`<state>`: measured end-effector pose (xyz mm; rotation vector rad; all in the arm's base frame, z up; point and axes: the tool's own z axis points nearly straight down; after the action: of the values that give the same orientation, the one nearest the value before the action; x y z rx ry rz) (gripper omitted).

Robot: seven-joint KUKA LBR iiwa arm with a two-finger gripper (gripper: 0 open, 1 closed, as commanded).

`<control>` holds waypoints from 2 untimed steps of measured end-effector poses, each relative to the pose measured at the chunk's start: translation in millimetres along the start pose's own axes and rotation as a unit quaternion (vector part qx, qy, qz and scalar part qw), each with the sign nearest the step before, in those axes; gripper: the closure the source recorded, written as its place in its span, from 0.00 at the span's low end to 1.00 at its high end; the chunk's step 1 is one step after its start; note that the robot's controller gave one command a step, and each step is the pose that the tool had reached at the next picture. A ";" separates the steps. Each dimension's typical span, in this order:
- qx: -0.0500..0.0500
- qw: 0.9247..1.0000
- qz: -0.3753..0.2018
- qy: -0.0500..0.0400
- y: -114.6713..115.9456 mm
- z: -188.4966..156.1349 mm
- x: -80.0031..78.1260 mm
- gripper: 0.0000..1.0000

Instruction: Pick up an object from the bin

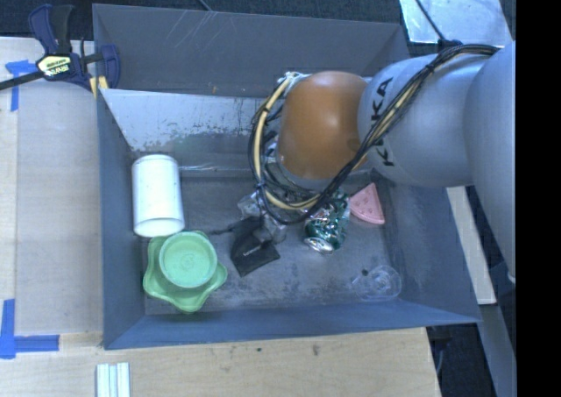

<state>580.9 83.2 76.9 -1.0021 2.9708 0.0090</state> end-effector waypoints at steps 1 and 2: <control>0.002 1.000 -0.005 0.007 3.3 -45.8 11.6 1.00; 0.006 1.000 -0.029 -0.007 -35.4 -36.7 -4.5 1.00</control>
Offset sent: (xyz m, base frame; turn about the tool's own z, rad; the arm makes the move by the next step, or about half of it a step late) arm 0.0428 -0.0658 -0.0062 -0.0702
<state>605.8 57.6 113.5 -1.0831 2.9240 -0.0017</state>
